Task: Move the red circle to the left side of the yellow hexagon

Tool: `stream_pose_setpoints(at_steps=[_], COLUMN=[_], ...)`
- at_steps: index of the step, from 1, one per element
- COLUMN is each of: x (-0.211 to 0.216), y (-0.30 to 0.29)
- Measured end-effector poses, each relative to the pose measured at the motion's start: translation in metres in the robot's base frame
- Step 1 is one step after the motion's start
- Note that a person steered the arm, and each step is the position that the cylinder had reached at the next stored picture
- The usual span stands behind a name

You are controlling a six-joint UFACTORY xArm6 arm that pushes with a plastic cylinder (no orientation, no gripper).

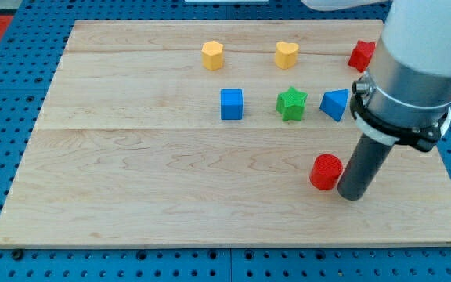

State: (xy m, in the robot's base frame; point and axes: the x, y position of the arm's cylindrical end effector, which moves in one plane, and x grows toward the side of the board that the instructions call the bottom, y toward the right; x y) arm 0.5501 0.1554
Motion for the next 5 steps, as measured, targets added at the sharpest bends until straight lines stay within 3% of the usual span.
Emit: stream_pose_setpoints(at_steps=[2, 3, 4, 5], x=[-0.042, -0.067, -0.07, -0.079], y=[-0.053, -0.051, -0.089, -0.072])
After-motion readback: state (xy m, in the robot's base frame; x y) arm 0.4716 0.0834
